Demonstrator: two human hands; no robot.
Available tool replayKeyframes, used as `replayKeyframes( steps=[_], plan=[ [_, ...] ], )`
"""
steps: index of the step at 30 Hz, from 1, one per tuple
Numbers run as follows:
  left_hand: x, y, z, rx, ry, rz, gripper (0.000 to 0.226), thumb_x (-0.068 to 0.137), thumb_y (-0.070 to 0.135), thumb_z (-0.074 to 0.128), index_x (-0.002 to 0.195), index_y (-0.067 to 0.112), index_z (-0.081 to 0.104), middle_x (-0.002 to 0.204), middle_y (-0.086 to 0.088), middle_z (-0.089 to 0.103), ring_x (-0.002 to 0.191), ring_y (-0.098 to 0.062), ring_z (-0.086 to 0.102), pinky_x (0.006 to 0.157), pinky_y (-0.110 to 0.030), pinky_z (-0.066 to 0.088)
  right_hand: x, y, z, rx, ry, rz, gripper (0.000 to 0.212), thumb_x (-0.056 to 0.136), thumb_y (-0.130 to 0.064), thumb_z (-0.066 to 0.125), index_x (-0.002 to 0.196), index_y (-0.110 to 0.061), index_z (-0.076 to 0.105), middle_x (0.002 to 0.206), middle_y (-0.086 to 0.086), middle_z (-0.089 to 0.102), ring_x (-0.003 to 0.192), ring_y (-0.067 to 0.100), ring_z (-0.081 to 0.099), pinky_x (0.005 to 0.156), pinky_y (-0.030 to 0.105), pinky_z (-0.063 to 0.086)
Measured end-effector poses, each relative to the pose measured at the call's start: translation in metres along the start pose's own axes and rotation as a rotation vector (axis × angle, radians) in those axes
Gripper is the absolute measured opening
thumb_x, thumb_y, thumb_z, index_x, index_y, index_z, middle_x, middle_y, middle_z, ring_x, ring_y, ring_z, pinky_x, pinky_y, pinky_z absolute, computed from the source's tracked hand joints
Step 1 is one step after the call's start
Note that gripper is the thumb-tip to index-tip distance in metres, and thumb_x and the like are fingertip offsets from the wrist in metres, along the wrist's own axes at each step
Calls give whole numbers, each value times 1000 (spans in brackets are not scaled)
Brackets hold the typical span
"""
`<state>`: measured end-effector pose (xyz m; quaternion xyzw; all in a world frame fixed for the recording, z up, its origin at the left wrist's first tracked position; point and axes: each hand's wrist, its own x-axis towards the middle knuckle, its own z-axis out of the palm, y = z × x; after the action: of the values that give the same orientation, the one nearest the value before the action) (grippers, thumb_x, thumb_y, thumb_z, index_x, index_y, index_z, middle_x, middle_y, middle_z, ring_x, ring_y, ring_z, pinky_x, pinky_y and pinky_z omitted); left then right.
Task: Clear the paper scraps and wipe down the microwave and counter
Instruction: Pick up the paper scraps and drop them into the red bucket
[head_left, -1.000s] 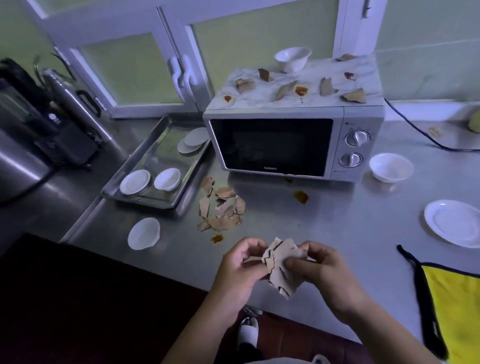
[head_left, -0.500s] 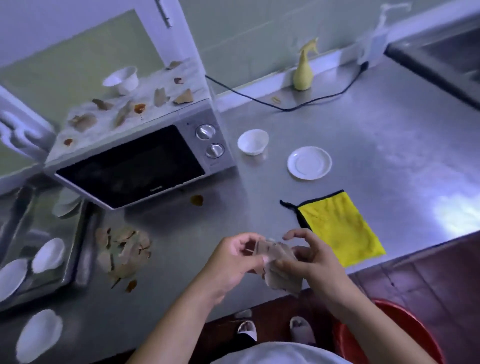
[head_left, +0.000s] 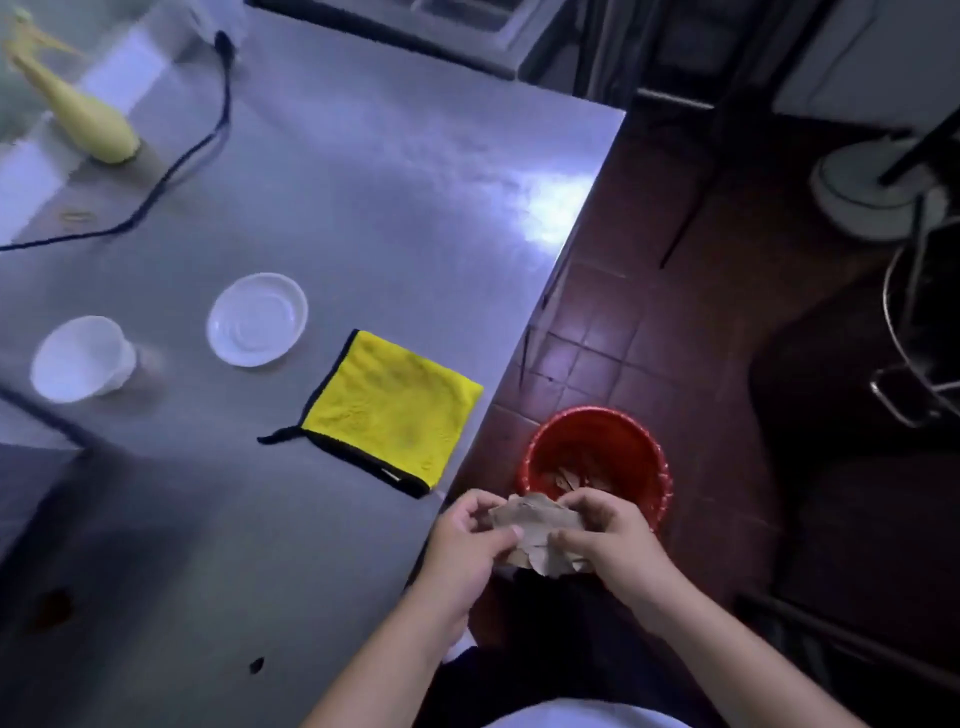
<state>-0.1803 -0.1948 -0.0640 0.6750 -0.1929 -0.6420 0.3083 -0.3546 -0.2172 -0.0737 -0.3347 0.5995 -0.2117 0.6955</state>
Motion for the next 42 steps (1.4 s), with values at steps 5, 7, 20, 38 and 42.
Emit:
replayKeyframes(
  steps=[5,7,20,38,42],
  plan=[
    [55,-52,43,112,-115,-191,27,84,-13,59,94,11,65,75,0,70,61,-6,63,60,-20,50,35,69,-41,-84,152,168,21,79,13,62,82,-7,65,73,9,65,59,15,63,51,28,51],
    [81,-70,57,126,-126,-252,27,86,-8,58,102,12,66,76,3,72,60,-1,64,55,-15,48,57,97,-51,-74,179,233,18,78,11,59,87,-4,62,74,11,67,59,18,64,51,29,53],
    [197,-180,75,130,18,-460,29,95,2,52,116,22,57,84,-1,60,77,-12,58,69,-25,50,242,233,-104,209,550,539,17,85,-2,62,99,-11,60,95,15,68,80,31,66,79,50,58],
    [66,-32,41,-55,-47,-202,18,93,11,62,105,22,68,105,-7,73,89,-13,69,81,-27,55,96,34,-44,-52,300,49,11,93,-9,62,90,-15,70,96,8,74,74,12,68,74,28,54],
    [16,2,-1,-201,32,-64,17,93,9,62,104,20,69,98,-1,76,88,-15,72,82,-30,56,52,-34,4,-106,115,-130,12,91,-3,62,91,-12,70,90,16,73,79,18,67,70,27,52]
  ],
)
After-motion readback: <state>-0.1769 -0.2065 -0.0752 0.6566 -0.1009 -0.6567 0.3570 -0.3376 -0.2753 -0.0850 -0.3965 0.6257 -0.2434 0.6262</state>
